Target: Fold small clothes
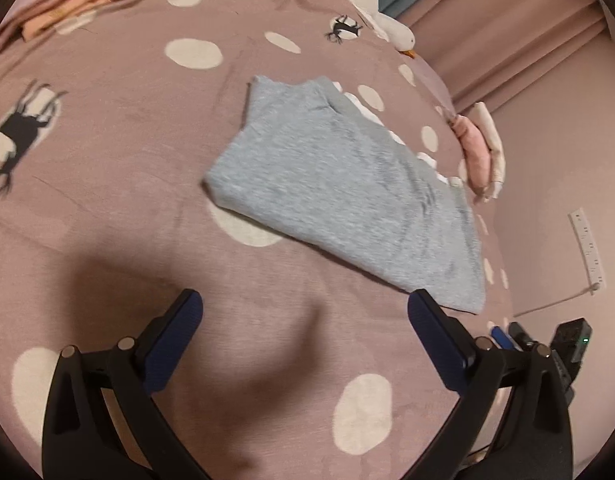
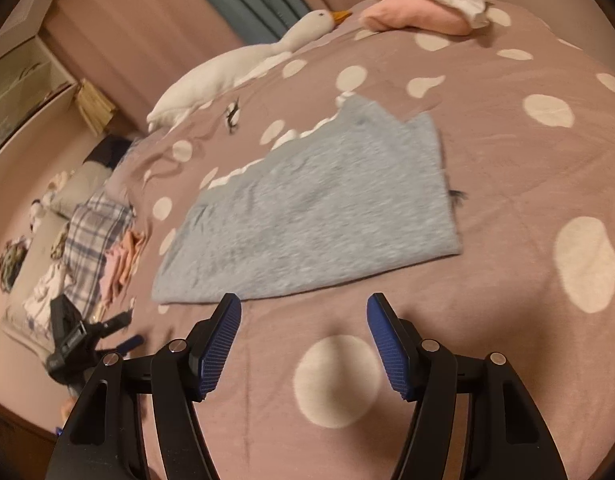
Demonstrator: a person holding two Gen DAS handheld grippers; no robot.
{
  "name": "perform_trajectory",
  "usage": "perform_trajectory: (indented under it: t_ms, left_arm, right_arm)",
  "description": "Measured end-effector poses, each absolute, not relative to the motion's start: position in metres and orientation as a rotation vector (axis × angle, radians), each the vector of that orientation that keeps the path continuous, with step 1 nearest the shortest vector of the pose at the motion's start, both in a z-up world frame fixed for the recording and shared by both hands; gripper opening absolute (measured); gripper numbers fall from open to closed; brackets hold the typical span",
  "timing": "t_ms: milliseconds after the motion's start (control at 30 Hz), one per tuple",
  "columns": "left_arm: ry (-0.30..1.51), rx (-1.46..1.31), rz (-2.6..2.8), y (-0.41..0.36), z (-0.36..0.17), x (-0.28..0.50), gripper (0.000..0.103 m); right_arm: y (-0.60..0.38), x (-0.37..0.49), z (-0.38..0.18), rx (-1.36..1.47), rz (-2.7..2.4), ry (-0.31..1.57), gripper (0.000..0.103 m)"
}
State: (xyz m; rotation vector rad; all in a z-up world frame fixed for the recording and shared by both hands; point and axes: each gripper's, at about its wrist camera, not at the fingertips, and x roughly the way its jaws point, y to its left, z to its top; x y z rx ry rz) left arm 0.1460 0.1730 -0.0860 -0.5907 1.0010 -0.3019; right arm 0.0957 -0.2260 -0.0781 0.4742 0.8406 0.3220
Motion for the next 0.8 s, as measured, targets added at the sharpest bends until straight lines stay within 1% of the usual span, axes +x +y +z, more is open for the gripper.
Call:
perform_trajectory:
  t_ms: [267, 500, 800]
  left_arm:
    - [1.046, -0.726, -0.339, 0.175, -0.102, 0.163, 0.102]
    - [1.037, -0.865, -0.356, 0.186, -0.109, 0.177, 0.103]
    - [1.018, -0.982, -0.342, 0.188, -0.110, 0.207, 0.103]
  right_arm:
    - [-0.195, 0.105, -0.080, 0.410, 0.374, 0.854, 0.066]
    - [-0.185, 0.108, -0.093, 0.448, 0.391, 0.868, 0.067]
    - [-0.181, 0.109, -0.098, 0.479, 0.417, 0.872, 0.067]
